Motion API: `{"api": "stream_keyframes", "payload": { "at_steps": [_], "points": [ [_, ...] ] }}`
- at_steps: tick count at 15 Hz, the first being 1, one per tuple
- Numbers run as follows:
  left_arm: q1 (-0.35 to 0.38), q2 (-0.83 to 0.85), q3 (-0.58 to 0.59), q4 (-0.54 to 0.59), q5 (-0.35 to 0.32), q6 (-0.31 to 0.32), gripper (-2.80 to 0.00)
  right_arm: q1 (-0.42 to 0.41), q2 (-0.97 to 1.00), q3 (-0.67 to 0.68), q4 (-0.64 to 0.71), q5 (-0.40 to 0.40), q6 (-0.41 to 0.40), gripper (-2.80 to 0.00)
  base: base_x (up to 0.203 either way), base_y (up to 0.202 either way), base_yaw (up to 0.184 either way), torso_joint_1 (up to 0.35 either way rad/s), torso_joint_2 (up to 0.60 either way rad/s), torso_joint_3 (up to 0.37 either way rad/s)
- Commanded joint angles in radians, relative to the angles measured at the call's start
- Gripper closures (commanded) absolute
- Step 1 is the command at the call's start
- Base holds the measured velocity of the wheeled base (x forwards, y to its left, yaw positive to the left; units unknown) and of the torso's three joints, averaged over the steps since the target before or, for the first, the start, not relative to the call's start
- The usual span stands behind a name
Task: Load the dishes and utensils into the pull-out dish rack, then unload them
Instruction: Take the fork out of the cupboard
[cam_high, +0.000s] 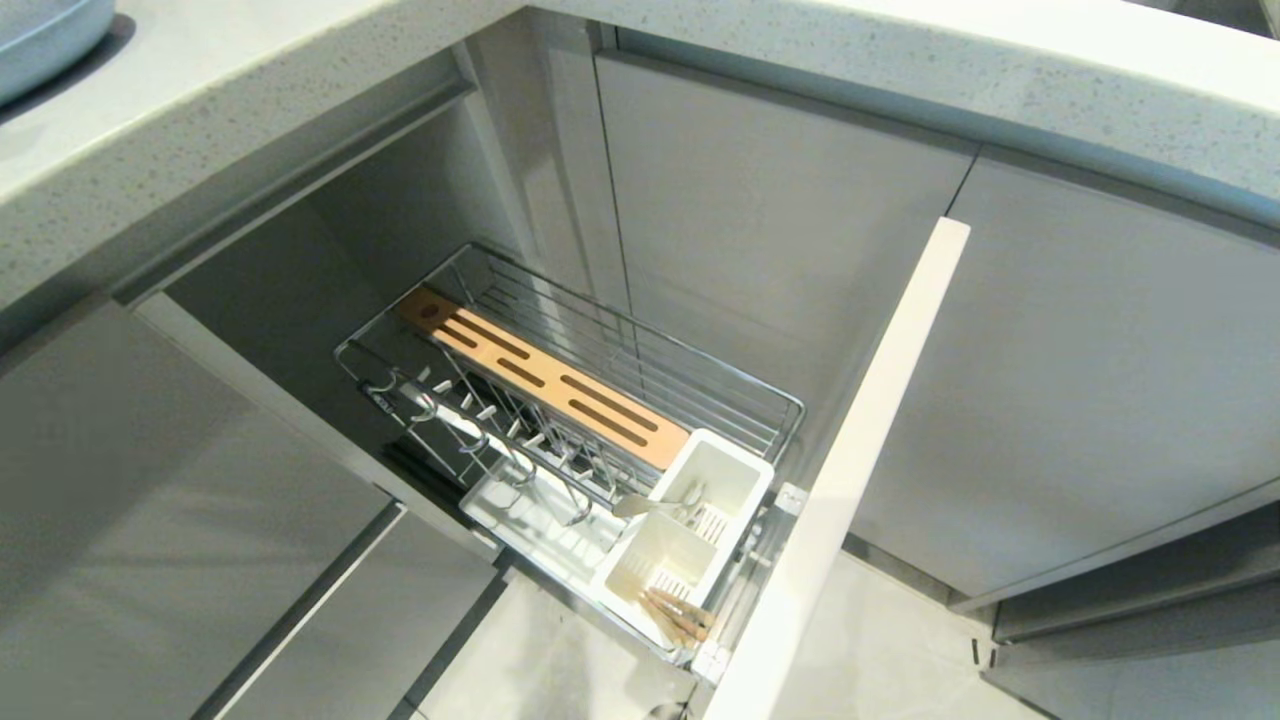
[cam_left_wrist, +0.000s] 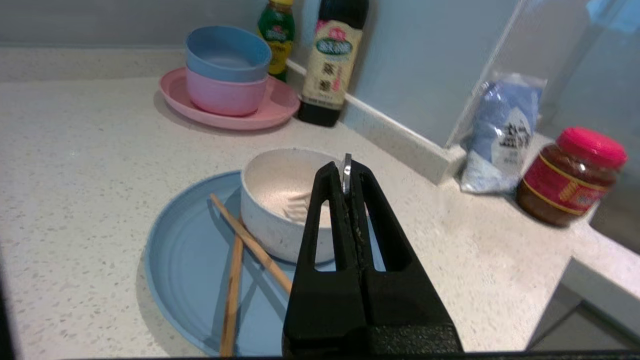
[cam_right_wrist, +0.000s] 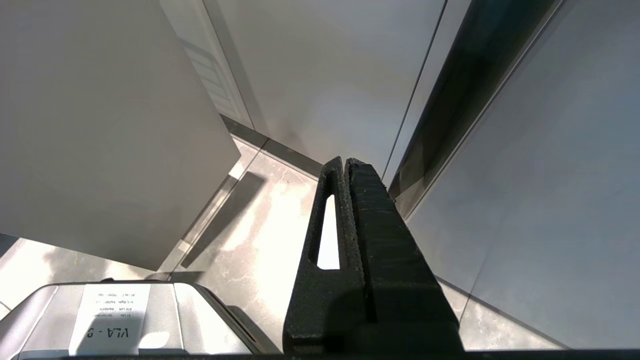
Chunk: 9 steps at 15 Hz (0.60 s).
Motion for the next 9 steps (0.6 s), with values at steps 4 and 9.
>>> {"api": "stream_keyframes", "payload": {
  "at_steps": [4,9],
  "points": [
    [0.001,-0.016,0.010,-0.002,-0.024,-0.001,0.00,0.000,-0.003,0.002,-0.001,0.000,0.000,0.00,0.000,0.000,0.000,0.000,0.00,0.000],
    [0.001,-0.022,0.009,-0.002,-0.024,-0.004,-2.80,0.000,-0.004,0.002,-0.001,0.000,0.000,0.00,0.000,0.000,0.000,0.000,0.00,0.000]
  ]
}}
